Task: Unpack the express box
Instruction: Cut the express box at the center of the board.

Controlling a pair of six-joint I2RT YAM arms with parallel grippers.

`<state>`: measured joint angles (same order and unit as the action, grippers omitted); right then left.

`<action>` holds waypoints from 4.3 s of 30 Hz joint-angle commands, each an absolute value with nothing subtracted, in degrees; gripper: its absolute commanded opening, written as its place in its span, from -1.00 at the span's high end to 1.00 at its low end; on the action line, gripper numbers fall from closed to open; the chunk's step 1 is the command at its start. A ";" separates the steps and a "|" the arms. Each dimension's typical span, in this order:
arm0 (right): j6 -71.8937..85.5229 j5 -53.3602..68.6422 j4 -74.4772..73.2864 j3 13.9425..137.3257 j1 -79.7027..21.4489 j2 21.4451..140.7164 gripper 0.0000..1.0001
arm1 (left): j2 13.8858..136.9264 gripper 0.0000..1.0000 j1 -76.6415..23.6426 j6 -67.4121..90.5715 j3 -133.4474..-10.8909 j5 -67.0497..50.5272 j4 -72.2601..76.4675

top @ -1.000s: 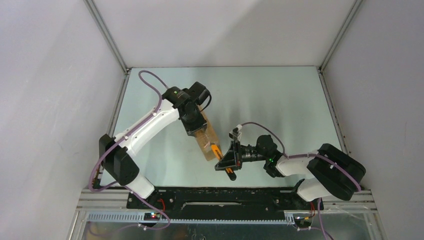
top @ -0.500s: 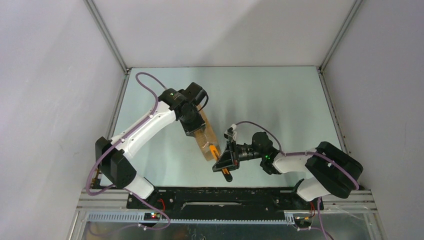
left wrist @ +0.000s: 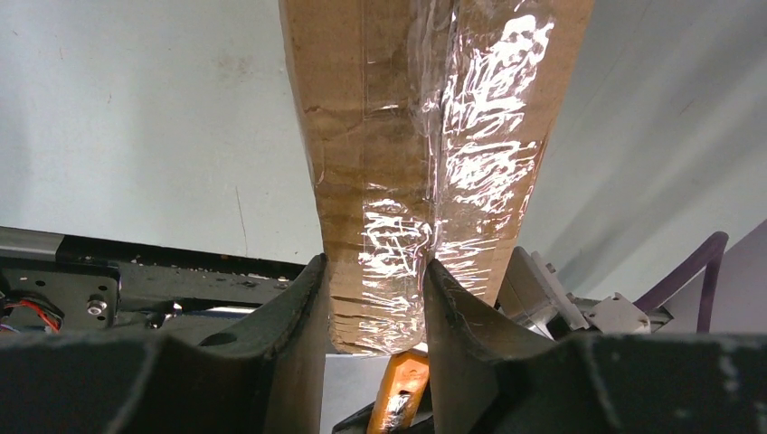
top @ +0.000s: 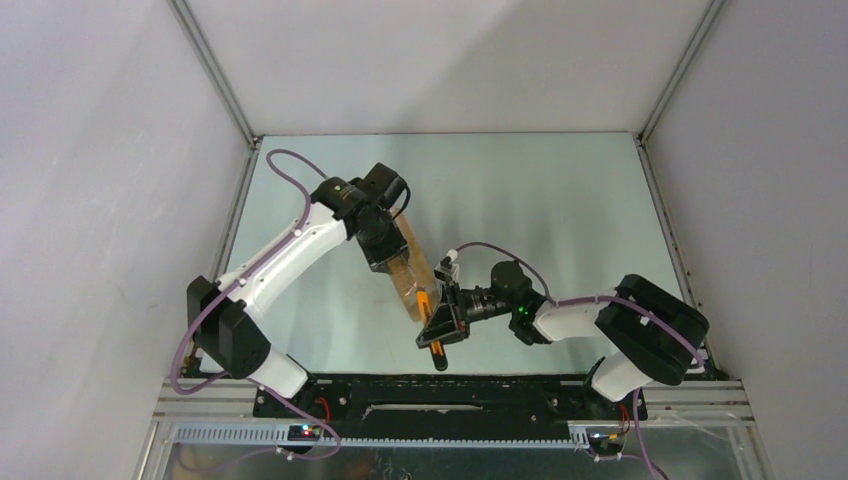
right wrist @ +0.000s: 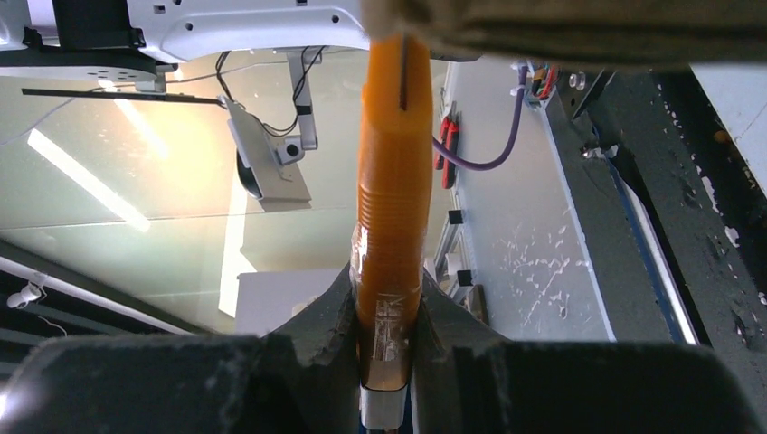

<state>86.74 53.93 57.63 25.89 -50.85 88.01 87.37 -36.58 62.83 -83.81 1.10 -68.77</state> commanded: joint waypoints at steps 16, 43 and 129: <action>87.00 57.66 60.13 31.67 -57.43 90.38 1.00 | 90.70 1.00 -33.71 66.50 -82.11 -3.23 -61.39; 67.19 50.41 27.31 34.29 -56.79 81.51 1.00 | 83.85 1.00 -33.75 74.35 -81.97 -5.59 -60.94; 41.76 34.78 -18.05 45.52 -43.65 62.15 1.00 | 80.01 1.00 -30.82 55.67 -80.71 -8.40 -60.45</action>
<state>47.00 41.50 -9.37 41.63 -45.74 63.35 78.72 -31.29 65.84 -74.94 -6.28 -59.59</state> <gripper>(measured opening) 0.215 0.403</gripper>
